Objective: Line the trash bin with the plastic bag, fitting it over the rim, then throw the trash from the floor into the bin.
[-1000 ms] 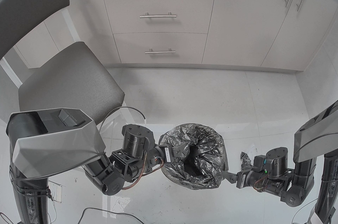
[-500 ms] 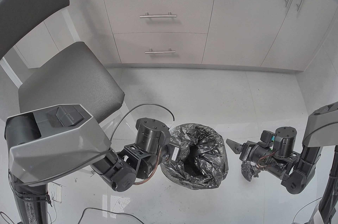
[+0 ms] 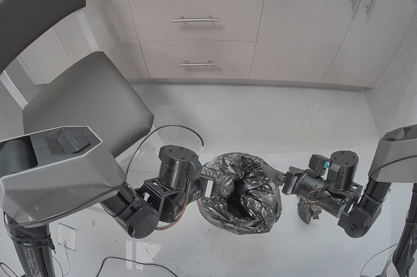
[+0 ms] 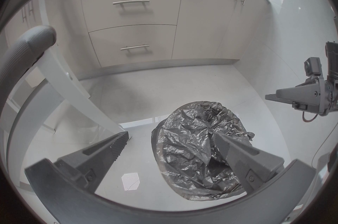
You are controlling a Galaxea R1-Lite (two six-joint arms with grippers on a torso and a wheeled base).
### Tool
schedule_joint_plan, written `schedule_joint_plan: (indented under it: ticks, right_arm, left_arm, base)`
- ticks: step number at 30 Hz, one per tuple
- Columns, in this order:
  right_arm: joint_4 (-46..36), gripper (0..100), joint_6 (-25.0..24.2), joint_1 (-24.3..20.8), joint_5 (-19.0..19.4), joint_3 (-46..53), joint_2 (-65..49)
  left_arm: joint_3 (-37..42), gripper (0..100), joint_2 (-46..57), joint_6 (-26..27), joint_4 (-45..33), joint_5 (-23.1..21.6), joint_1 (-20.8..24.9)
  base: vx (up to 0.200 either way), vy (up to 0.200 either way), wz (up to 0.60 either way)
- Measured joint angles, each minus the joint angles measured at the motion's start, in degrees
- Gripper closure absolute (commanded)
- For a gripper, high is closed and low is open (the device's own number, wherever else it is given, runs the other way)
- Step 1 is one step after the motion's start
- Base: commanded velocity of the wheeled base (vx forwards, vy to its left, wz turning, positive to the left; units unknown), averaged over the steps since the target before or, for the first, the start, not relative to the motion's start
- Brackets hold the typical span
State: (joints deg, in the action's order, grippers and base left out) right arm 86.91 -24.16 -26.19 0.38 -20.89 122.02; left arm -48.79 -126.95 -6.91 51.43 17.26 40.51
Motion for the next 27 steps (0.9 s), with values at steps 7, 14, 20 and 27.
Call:
schedule_joint_plan:
  ticks: [7,14,20,27]
  right_arm:
    - [-15.63,0,-0.04,-3.05,0.24,-14.25,2.07]
    - [-27.29,0,0.05,-6.61,0.99,-29.03,7.18]
    - [-34.39,0,-0.11,-8.81,2.13,-37.43,10.46]
    - [-34.85,0,-0.35,-10.54,3.72,-39.88,13.43]
  left_arm:
    - [5.73,0,1.34,-1.24,5.68,-0.05,-2.47]
    - [11.63,0,2.10,-1.90,11.61,-0.20,-6.97]
    - [14.47,0,2.34,-2.17,15.15,-0.38,-9.51]
    - [15.38,0,2.34,-2.23,15.57,-0.43,-10.22]
  base:
    - [0.000,0.000,0.00]
    - [0.000,0.000,0.00]
    - [0.000,0.000,0.00]
    - [0.000,0.000,0.00]
